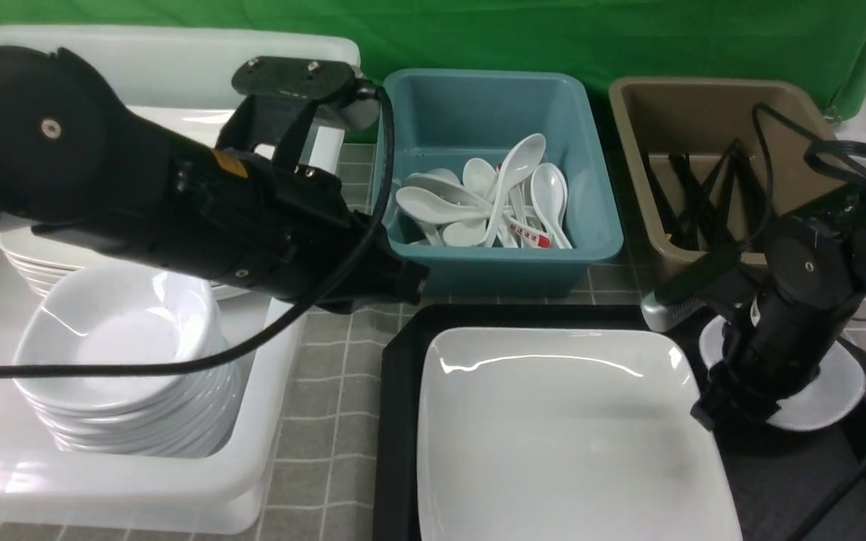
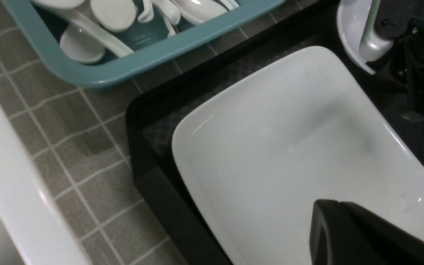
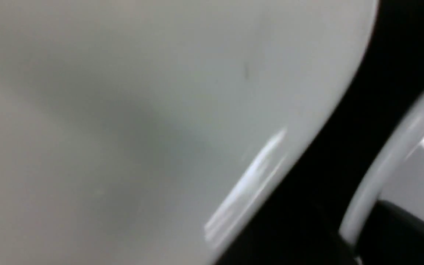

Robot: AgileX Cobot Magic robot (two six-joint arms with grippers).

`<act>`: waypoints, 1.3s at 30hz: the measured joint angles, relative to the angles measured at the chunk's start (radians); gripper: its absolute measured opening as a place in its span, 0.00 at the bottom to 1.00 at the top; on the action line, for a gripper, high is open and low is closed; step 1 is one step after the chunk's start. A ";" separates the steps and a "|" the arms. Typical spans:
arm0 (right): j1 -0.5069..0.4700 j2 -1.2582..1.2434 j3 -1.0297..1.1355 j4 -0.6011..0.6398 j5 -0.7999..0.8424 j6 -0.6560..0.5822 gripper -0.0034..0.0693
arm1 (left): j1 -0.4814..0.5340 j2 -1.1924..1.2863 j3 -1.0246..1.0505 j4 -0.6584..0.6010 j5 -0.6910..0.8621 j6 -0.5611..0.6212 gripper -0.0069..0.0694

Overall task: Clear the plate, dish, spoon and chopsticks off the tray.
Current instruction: Use the right arm to grab a small plate from the dinner plate, then use the right arm to put the small plate into the large storage box on the left

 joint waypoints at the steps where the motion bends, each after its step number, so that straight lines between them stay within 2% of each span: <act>1: 0.003 -0.020 0.000 -0.010 0.004 -0.001 0.28 | 0.000 0.000 0.000 0.000 0.000 0.003 0.09; 2: 0.004 -0.027 0.000 -0.012 0.004 -0.001 0.28 | 0.000 0.000 0.000 -0.001 0.000 0.003 0.09; 6: 0.032 -0.133 0.001 -0.009 0.028 0.004 0.14 | 0.000 0.000 -0.003 -0.002 0.004 0.003 0.09; 9: 0.080 -0.249 0.004 0.017 0.024 0.015 0.13 | 0.000 -0.011 -0.026 0.030 0.013 -0.033 0.09; 11: 0.119 -0.326 -0.009 0.041 0.001 0.017 0.13 | 0.000 -0.031 -0.053 0.129 0.019 -0.095 0.09; 13: 0.177 -0.395 -0.056 0.105 -0.047 0.004 0.13 | 0.000 -0.070 -0.091 0.275 0.042 -0.217 0.09; 14: 0.183 -0.399 -0.062 0.121 -0.055 0.001 0.13 | 0.000 -0.078 -0.094 0.306 0.046 -0.231 0.09; 16: 0.271 -0.423 -0.162 0.230 -0.087 -0.060 0.13 | 0.000 -0.142 -0.126 0.509 0.099 -0.426 0.09; 18: 0.344 -0.408 -0.238 0.315 -0.101 -0.111 0.13 | 0.001 -0.202 -0.133 0.644 0.142 -0.555 0.09; 21: 0.476 -0.333 -0.376 0.374 -0.113 -0.152 0.13 | 0.001 -0.286 -0.137 0.776 0.237 -0.672 0.09; 22: 0.484 -0.326 -0.385 0.376 -0.113 -0.154 0.13 | 0.001 -0.292 -0.137 0.783 0.244 -0.683 0.09; 24: 0.581 -0.222 -0.505 0.388 -0.114 -0.173 0.13 | 0.001 -0.372 -0.137 0.858 0.344 -0.761 0.09; 27: 0.672 -0.090 -0.636 0.389 -0.114 -0.185 0.13 | 0.001 -0.458 -0.131 0.932 0.449 -0.857 0.09; 32: 0.761 0.107 -0.806 0.390 -0.117 -0.193 0.13 | 0.001 -0.621 -0.066 0.983 0.539 -0.963 0.09; 38: 0.798 0.265 -0.897 0.368 -0.118 -0.193 0.13 | 0.001 -0.759 0.003 0.964 0.549 -0.994 0.09; 39: 0.801 0.298 -0.904 0.361 -0.120 -0.194 0.16 | 0.001 -0.806 0.029 0.963 0.553 -0.996 0.09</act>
